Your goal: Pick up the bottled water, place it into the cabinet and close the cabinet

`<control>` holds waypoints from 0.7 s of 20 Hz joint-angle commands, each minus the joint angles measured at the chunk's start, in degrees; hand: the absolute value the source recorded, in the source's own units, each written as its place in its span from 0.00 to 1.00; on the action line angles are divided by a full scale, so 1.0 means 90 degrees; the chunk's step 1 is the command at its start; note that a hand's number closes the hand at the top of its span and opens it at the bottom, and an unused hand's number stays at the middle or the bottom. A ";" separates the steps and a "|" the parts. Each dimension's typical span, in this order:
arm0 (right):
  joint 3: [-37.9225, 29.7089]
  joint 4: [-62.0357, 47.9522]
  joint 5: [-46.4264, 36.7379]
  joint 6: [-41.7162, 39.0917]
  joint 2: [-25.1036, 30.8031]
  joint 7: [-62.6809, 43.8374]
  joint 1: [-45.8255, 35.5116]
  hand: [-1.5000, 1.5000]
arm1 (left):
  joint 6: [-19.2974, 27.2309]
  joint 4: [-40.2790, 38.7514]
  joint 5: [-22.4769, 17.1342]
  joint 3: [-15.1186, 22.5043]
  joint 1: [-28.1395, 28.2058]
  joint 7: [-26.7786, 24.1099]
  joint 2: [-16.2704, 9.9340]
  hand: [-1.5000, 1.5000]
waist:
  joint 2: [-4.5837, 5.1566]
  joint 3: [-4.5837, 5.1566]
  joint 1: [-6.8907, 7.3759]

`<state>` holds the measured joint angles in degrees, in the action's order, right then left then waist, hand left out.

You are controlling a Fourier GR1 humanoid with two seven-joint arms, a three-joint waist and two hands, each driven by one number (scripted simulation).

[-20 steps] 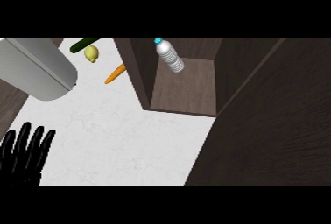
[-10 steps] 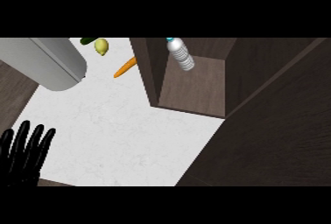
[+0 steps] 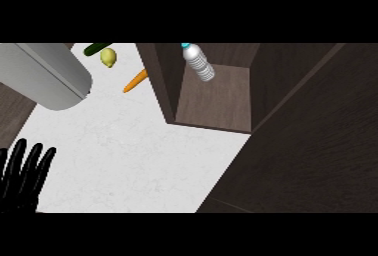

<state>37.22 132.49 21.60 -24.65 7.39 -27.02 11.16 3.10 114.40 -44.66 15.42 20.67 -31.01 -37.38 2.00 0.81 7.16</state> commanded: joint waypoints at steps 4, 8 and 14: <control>-0.1052 -0.0889 -0.0236 0.1609 -0.0784 0.0334 -0.0487 1.00 | -0.0154 -0.0114 0.0024 0.0023 0.0136 -0.0138 0.0042 0.00 | 0.0058 -0.0019 -0.0047; -0.1665 -0.1488 -0.0012 0.2103 -0.0789 0.0346 -0.1245 1.00 | -0.0202 -0.0201 -0.0014 -0.0030 -0.0008 -0.0091 0.0024 0.00 | 0.0075 -0.0030 0.0030; -0.2129 -0.3188 0.0138 0.3516 -0.0813 0.0415 -0.3336 1.00 | -0.0323 -0.0140 -0.0120 0.0034 -0.0025 -0.0008 0.0048 0.00 | 0.0007 -0.0059 0.0153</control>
<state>20.81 112.57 22.46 -0.83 1.22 -23.33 -8.53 0.88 113.33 -45.22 15.41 20.68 -31.29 -37.27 2.16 0.39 8.06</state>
